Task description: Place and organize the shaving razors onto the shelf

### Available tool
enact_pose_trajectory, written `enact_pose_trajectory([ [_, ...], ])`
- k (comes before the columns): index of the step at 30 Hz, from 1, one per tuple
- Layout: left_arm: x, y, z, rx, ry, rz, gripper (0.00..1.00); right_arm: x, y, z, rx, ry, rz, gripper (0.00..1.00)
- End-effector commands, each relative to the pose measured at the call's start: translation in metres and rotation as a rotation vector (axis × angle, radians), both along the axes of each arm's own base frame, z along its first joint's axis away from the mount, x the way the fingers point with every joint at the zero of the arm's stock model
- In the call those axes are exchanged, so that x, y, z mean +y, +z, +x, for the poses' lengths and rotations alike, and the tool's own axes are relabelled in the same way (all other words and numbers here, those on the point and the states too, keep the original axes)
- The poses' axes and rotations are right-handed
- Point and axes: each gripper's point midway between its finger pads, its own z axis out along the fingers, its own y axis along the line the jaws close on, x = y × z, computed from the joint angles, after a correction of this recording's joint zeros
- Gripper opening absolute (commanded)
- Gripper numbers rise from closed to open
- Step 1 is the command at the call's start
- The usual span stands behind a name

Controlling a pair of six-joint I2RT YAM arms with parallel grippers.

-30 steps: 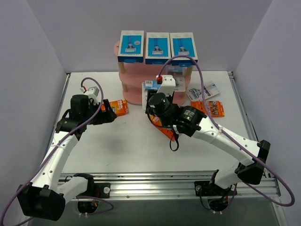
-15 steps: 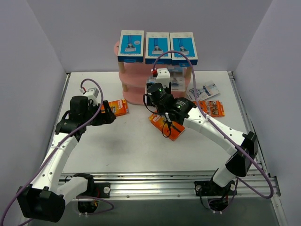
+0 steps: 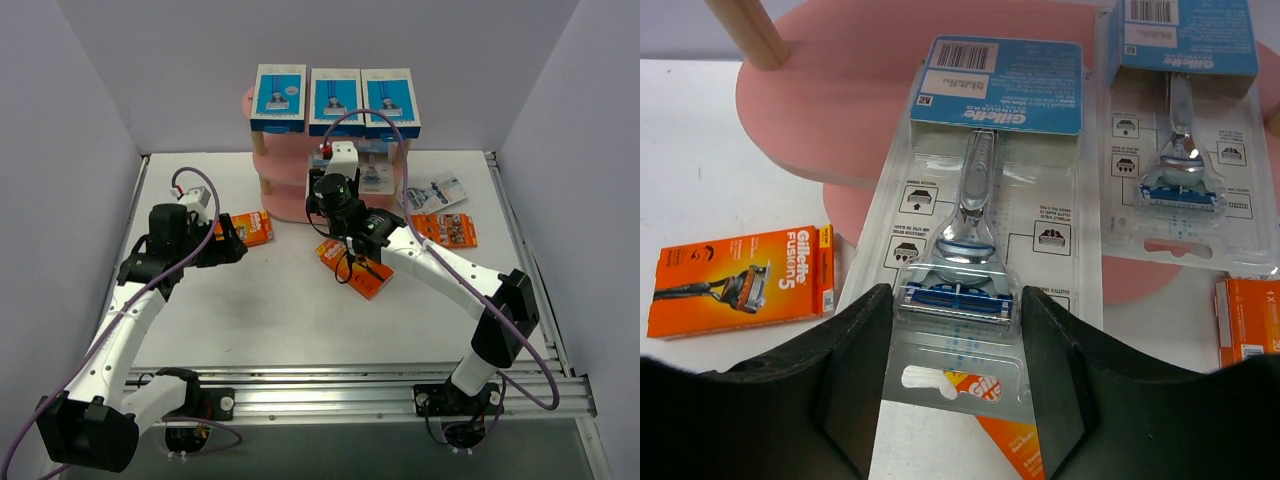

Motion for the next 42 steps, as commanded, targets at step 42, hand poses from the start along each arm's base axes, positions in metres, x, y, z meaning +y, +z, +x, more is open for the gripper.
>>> enact_pose_trajectory([
  [42, -0.009, 0.005, 0.005, -0.02, -0.046, -0.032, 0.94, -0.018, -0.017, 0.069, -0.185, -0.128, -0.02, 0.0],
])
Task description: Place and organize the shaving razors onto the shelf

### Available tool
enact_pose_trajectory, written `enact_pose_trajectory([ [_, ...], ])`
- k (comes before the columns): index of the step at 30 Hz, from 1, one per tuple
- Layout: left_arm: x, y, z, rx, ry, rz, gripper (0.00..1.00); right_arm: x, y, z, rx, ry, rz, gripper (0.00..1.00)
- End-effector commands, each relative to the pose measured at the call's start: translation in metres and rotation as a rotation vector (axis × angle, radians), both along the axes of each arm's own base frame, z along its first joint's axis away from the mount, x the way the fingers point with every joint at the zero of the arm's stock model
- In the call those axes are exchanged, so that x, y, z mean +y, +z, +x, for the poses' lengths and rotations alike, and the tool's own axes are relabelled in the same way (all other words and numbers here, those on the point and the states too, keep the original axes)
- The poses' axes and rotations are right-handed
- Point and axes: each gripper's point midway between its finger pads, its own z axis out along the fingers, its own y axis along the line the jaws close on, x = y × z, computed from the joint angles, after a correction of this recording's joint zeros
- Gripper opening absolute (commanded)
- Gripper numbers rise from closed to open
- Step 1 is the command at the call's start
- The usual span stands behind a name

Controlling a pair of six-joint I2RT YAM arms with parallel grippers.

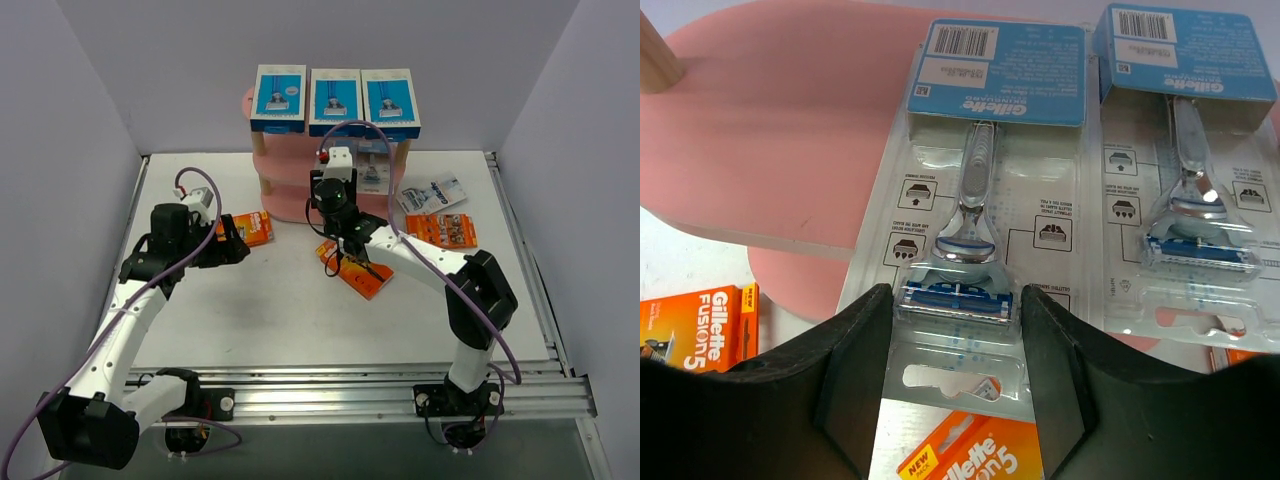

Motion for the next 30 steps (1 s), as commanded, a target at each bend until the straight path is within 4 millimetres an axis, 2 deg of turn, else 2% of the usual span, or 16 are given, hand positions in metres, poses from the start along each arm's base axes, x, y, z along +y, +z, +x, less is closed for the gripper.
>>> enact_pose_trajectory([
  [1, -0.005, 0.008, 0.006, -0.036, -0.025, -0.019, 0.94, -0.003, 0.033, 0.014, -0.088, -0.037, 0.051, 0.0],
  [12, -0.007, 0.006, 0.007, -0.025, -0.033, -0.025, 0.94, 0.003, 0.023, 0.025, -0.076, -0.03, 0.053, 0.0],
  [18, -0.008, 0.005, 0.007, -0.022, -0.034, -0.026, 0.94, 0.004, 0.028, 0.026, -0.095, -0.035, 0.072, 0.0],
  [30, -0.008, 0.003, 0.008, -0.013, -0.036, -0.029, 0.94, 0.004, 0.026, 0.039, -0.1, -0.048, 0.071, 0.0],
])
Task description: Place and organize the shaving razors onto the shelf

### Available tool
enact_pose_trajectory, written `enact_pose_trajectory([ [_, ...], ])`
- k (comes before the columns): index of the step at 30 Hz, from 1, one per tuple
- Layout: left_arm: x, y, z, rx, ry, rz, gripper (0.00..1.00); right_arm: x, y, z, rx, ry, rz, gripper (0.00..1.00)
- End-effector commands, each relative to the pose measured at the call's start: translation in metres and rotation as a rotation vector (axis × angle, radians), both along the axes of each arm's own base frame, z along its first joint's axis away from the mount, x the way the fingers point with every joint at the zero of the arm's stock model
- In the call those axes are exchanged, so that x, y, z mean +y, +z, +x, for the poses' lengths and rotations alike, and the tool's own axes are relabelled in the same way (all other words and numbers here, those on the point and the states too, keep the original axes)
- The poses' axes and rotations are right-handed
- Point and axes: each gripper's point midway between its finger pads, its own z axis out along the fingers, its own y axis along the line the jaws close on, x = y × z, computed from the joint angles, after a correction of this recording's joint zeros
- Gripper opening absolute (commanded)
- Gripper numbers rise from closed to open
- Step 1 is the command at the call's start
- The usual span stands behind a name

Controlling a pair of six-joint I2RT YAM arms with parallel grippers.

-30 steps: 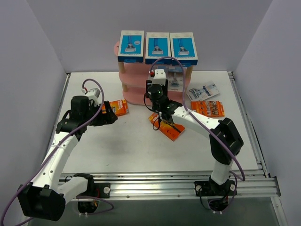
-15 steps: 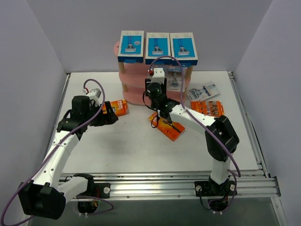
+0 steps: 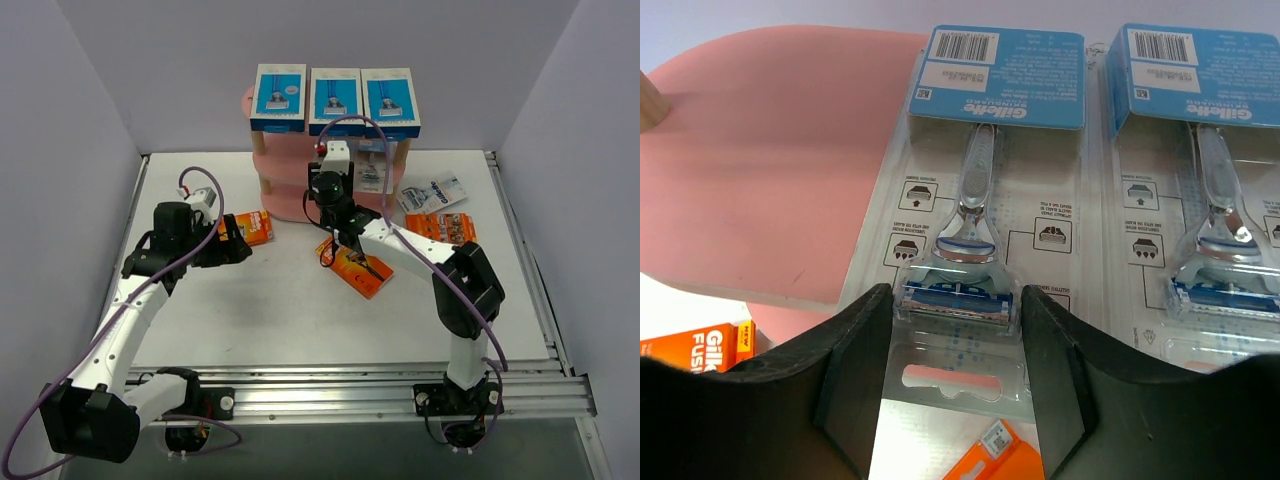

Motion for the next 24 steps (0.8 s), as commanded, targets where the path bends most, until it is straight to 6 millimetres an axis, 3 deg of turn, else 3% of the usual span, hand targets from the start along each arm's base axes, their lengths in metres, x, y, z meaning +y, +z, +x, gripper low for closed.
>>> enact_pose_trajectory([
  [1, -0.004, 0.01, 0.008, -0.044, -0.015, -0.018, 0.94, -0.002, 0.03, 0.014, -0.076, -0.035, 0.062, 0.0],
  [24, -0.005, 0.009, 0.008, -0.038, -0.02, -0.024, 0.94, 0.0, 0.024, 0.03, -0.069, -0.037, 0.065, 0.0],
])
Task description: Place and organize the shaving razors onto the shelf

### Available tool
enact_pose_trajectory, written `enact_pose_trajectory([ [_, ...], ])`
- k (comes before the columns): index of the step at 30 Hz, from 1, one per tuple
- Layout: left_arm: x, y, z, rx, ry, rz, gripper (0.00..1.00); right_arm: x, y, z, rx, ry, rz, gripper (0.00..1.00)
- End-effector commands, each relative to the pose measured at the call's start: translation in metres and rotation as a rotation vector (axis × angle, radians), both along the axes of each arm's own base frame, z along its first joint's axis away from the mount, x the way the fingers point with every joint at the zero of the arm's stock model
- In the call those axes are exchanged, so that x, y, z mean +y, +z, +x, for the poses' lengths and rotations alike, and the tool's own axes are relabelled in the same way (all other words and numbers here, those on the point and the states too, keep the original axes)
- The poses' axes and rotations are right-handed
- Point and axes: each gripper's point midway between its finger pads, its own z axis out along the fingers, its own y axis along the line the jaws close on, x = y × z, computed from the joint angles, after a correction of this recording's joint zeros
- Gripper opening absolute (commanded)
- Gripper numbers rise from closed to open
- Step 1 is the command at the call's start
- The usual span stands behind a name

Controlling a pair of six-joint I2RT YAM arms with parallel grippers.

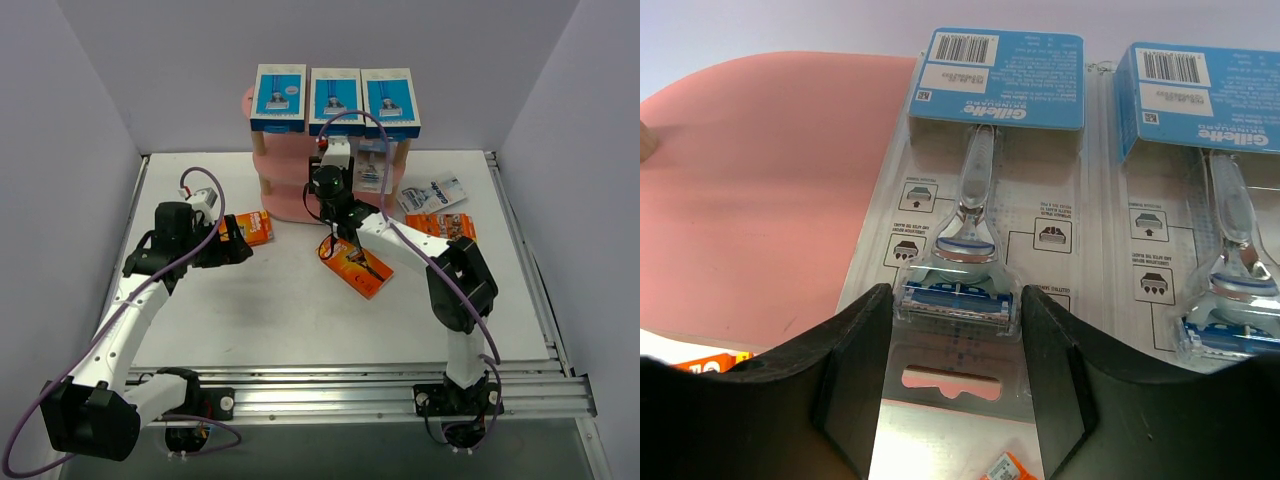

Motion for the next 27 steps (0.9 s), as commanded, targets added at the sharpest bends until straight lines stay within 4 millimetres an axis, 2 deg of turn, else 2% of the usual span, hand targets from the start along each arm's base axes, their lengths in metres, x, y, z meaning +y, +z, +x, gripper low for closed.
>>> enact_pose_trajectory([
  [1, -0.0037, 0.012, 0.0076, -0.05, -0.014, -0.021, 0.94, 0.0003, 0.0215, 0.0105, -0.052, -0.028, 0.043, 0.0],
  [10, -0.0046, 0.011, 0.008, -0.045, -0.018, -0.023, 0.94, -0.0035, 0.0186, 0.0096, -0.046, -0.042, 0.038, 0.0],
  [12, -0.0041, 0.011, 0.0081, -0.045, -0.016, -0.023, 0.94, -0.0042, 0.0185, 0.0094, -0.045, -0.041, 0.04, 0.07],
  [13, -0.0046, 0.0099, 0.0079, -0.042, -0.018, -0.023, 0.94, -0.0045, 0.0172, 0.0088, -0.043, -0.039, 0.038, 0.14],
  [17, -0.004, 0.0111, 0.0078, -0.045, -0.015, -0.021, 0.94, -0.0048, 0.0144, 0.0085, -0.037, -0.042, 0.039, 0.24],
  [27, -0.0036, 0.0105, 0.0082, -0.044, -0.013, -0.019, 0.94, -0.0062, 0.0207, 0.0092, -0.043, -0.045, 0.047, 0.33],
])
